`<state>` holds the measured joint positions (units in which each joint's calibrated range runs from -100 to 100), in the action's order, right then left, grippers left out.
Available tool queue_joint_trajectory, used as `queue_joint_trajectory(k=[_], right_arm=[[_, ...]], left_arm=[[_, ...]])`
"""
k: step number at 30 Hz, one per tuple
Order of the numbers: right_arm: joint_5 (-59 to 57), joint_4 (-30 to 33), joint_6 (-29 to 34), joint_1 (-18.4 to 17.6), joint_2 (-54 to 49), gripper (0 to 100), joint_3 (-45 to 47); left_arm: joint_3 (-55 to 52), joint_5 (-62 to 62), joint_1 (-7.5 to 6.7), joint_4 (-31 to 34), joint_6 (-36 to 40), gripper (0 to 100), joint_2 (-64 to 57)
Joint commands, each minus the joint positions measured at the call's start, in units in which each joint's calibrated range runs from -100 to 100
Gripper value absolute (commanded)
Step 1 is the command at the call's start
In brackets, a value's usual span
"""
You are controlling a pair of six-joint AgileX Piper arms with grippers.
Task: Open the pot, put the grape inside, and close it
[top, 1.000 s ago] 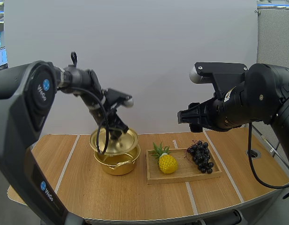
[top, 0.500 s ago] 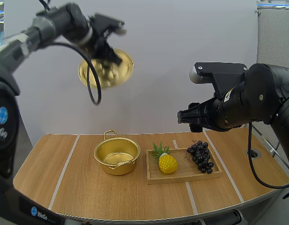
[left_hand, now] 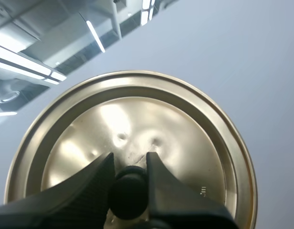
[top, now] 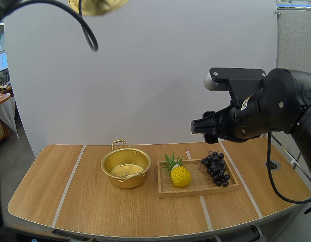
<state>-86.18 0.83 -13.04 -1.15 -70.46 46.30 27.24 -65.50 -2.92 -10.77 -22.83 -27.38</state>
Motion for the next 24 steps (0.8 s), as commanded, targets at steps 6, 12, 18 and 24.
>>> queue_joint_trajectory(k=[6, 12, 18, 24], right_arm=[[1.45, 0.26, -0.74, 0.21, 0.05, 100, -0.6], [4.4, 4.05, 1.61, 0.21, 6.29, 100, -0.6], [12.79, 5.16, 2.26, 0.21, 16.67, 100, -0.76], [16.85, 5.16, 2.26, 0.21, 25.95, 100, -0.76]], left_arm=[[4.98, 11.8, -0.16, 2.06, 0.57, 0, -0.72], [4.98, 11.8, -0.16, 2.06, 0.57, 0, -0.72], [4.98, 11.8, -0.16, 2.06, 0.57, 0, -0.72], [4.98, 11.8, -0.16, 2.06, 0.57, 0, -0.72]])
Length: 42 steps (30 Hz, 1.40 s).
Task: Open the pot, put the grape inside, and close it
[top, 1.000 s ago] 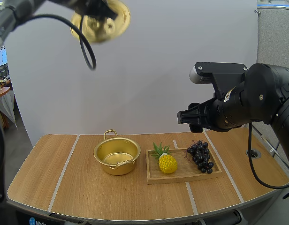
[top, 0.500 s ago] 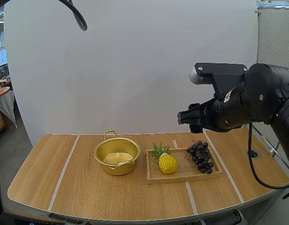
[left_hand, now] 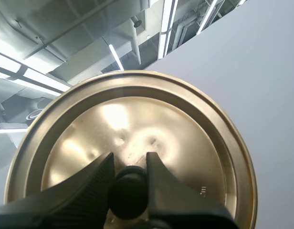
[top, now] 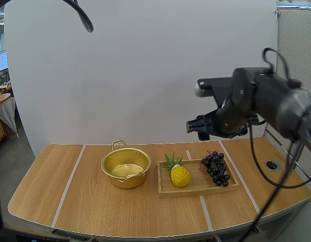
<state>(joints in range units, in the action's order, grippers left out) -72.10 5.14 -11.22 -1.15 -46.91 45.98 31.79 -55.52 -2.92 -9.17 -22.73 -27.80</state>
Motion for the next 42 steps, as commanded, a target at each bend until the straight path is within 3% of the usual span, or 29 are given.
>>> queue_joint_trajectory(k=[1, 8, 19, 42], right_arm=[[4.01, 0.85, 0.43, 0.29, 3.48, 100, -0.44], [8.22, -0.49, -2.54, 3.9, 8.1, 100, -0.44], [15.21, -10.84, -13.93, 10.13, 13.31, 100, -0.44], [30.39, -13.94, -20.87, 10.37, 33.99, 100, -0.44]], left_arm=[[0.44, 1.81, -0.16, 0.46, 0.47, 0, -0.31], [0.44, 1.81, -0.16, 0.46, 0.47, 0, -0.31], [0.44, 1.81, -0.16, 0.46, 0.47, 0, -0.31], [0.44, 1.81, -0.16, 0.46, 0.47, 0, -0.31]])
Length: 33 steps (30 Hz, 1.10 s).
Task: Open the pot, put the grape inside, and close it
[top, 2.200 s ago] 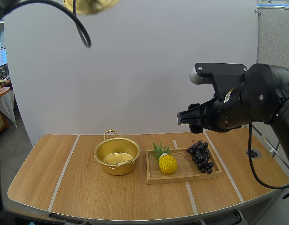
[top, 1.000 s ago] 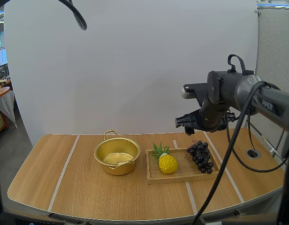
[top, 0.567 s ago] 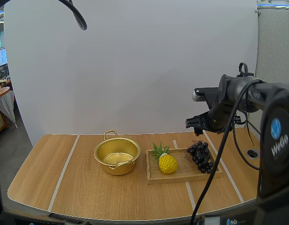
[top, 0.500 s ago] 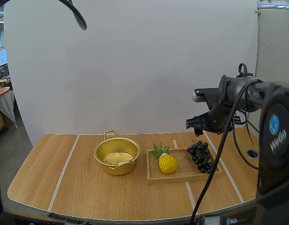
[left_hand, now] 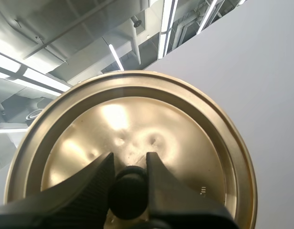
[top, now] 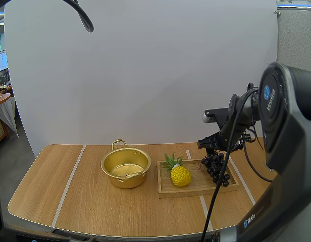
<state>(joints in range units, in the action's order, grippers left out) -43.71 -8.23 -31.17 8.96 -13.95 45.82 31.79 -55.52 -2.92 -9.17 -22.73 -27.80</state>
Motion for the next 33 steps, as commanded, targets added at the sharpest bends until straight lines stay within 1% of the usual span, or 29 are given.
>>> queue_joint_trajectory(k=[1, 3, 9, 33], right_arm=[[2.67, -0.98, -1.47, 0.26, 1.83, 100, -0.29], [4.18, -1.8, -2.63, 0.26, 3.16, 100, -0.29], [5.7, -2.63, -2.9, 0.26, 5.48, 100, -0.29], [10.42, -2.63, -3.85, 0.12, 15.38, 100, -0.29]], left_arm=[[0.44, 1.81, -0.16, 0.46, 0.47, 0, -0.31], [0.44, 1.81, -0.16, 0.46, 0.47, 0, -0.31], [0.44, 1.81, -0.16, 0.46, 0.47, 0, -0.31], [0.44, 1.81, -0.16, 0.46, 0.47, 0, -0.31]])
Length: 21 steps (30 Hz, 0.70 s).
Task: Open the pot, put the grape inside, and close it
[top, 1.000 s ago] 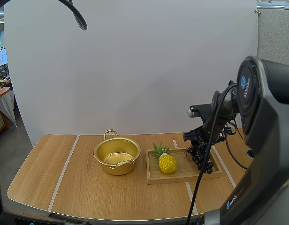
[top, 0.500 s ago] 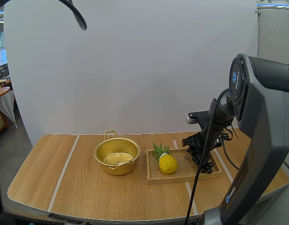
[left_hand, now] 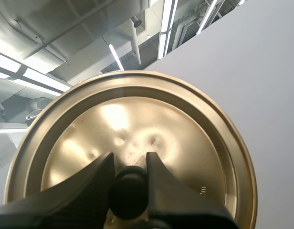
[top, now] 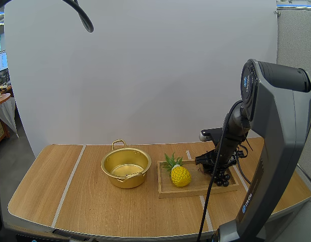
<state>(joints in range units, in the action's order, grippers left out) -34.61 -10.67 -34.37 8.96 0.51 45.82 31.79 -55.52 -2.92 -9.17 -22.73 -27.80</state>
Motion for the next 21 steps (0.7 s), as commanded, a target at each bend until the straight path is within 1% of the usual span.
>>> queue_joint_trajectory(k=[1, 4, 5, 6, 7, 8, 9, 10, 16, 21], right_arm=[[1.33, -0.2, -0.65, 0.12, 0.91, 100, -0.29], [1.14, -0.2, -0.65, 0.12, 0.8, 100, -0.29], [1.04, -0.2, -0.65, 0.12, 0.8, 88, -0.29], [0.38, -0.2, -0.65, 0.12, 0.8, 70, -0.29], [0.12, -0.2, -0.65, 0.12, 0.8, 50, -0.29], [-0.39, -0.31, -0.65, 0.12, 0.8, 24, -0.29], [-0.82, -0.31, -0.65, 0.12, 0.8, 5, -0.29], [-1.16, -0.31, -0.65, 0.12, 0.8, 0, -0.29], [-1.34, -0.31, -0.65, 0.12, -1.21, 0, -0.29], [-1.73, -0.31, -0.65, 0.12, -8.69, 0, -0.29]], left_arm=[[0.44, 1.81, -0.16, 0.46, 0.47, 0, -0.31], [0.44, 1.81, -0.16, 0.46, 0.47, 0, -0.31], [0.44, 1.81, -0.16, 0.46, 0.47, 0, -0.31], [0.44, 1.81, -0.16, 0.46, 0.47, 0, -0.31], [0.44, 1.81, -0.16, 0.46, 0.47, 0, -0.31], [0.44, 1.81, -0.16, 0.46, 0.47, 0, -0.31], [0.44, 1.81, -0.16, 0.46, 0.47, 0, -0.31], [0.44, 1.81, -0.16, 0.46, 0.47, 0, -0.31], [0.44, 1.81, -0.16, 0.46, 0.47, 0, -0.31], [0.44, 1.81, -0.16, 0.46, 0.47, 0, -0.31]])
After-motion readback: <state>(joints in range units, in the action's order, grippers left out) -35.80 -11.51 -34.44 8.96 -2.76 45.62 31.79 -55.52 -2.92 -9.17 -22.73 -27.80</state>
